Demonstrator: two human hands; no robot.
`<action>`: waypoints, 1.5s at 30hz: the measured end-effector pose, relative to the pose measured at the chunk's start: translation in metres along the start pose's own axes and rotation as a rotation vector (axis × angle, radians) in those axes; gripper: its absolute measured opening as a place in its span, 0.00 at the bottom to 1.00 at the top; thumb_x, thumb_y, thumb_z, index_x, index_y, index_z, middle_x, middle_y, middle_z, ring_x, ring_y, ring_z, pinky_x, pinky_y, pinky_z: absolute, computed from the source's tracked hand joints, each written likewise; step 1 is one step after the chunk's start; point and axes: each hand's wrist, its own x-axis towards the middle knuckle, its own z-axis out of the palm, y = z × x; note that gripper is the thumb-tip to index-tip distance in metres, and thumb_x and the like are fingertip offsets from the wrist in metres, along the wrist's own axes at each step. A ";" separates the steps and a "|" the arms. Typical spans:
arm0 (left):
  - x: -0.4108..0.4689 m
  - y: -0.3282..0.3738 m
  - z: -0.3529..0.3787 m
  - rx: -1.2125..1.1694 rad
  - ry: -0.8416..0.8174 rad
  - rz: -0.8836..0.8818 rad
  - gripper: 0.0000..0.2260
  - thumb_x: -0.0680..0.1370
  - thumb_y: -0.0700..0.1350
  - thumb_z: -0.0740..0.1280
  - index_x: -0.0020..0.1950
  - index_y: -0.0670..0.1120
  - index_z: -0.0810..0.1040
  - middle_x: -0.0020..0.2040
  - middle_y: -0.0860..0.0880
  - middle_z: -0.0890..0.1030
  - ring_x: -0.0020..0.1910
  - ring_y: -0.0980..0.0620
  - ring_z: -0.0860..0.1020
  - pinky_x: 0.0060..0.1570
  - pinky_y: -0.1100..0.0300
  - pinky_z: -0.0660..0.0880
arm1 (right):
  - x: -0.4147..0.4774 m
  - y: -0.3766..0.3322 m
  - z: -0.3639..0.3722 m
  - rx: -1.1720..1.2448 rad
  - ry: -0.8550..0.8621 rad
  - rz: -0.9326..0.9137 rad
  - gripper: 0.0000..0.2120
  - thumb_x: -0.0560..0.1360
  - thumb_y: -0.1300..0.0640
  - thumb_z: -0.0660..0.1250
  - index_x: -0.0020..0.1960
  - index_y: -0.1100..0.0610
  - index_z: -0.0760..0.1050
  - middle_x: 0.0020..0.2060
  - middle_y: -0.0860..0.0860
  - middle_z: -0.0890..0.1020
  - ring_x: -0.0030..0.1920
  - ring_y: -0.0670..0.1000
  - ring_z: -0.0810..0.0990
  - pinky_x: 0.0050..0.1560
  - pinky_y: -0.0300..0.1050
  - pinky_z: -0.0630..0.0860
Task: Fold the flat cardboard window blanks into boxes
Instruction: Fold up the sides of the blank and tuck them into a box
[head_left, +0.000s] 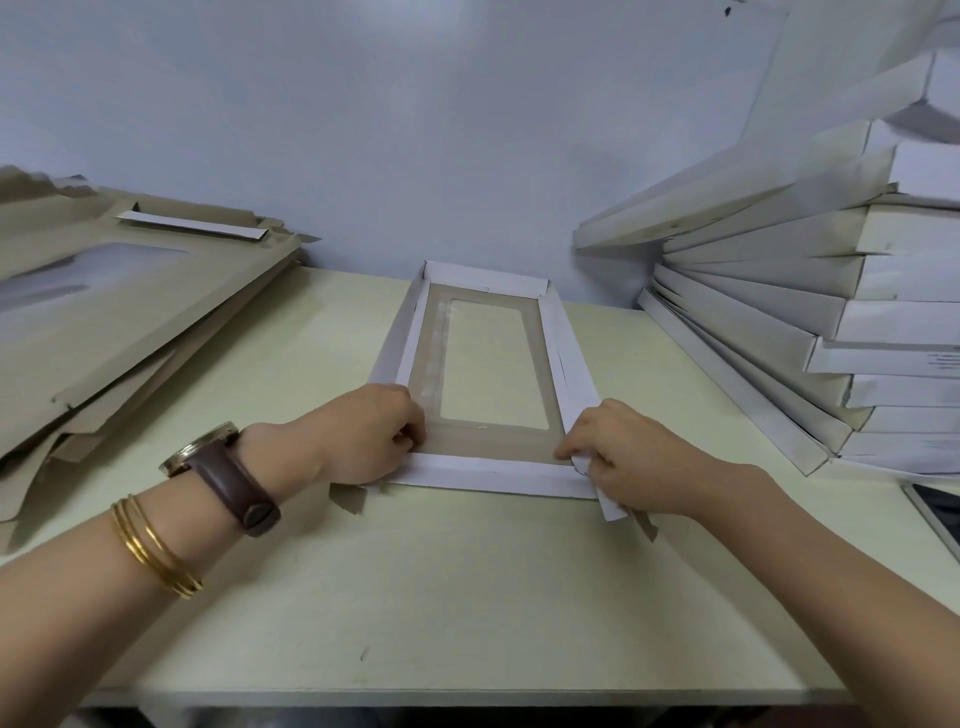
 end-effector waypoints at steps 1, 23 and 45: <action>0.000 0.000 -0.001 -0.007 -0.019 -0.006 0.12 0.78 0.40 0.59 0.54 0.48 0.80 0.50 0.53 0.73 0.49 0.54 0.72 0.52 0.63 0.70 | 0.000 -0.001 0.000 0.002 -0.025 0.005 0.20 0.75 0.65 0.55 0.59 0.52 0.78 0.54 0.48 0.76 0.55 0.49 0.67 0.55 0.44 0.69; -0.010 0.019 -0.007 -0.092 -0.100 0.021 0.19 0.68 0.49 0.76 0.50 0.51 0.68 0.46 0.55 0.73 0.42 0.55 0.74 0.35 0.68 0.72 | -0.008 -0.021 -0.007 -0.041 -0.070 -0.026 0.20 0.64 0.43 0.73 0.51 0.41 0.69 0.42 0.39 0.69 0.52 0.46 0.60 0.49 0.42 0.59; -0.009 0.020 0.023 0.045 0.296 0.106 0.02 0.76 0.41 0.62 0.47 0.46 0.74 0.43 0.51 0.74 0.44 0.48 0.72 0.42 0.55 0.70 | -0.012 -0.008 0.009 -0.208 0.223 -0.067 0.12 0.74 0.64 0.64 0.37 0.54 0.62 0.33 0.48 0.67 0.39 0.52 0.64 0.36 0.45 0.59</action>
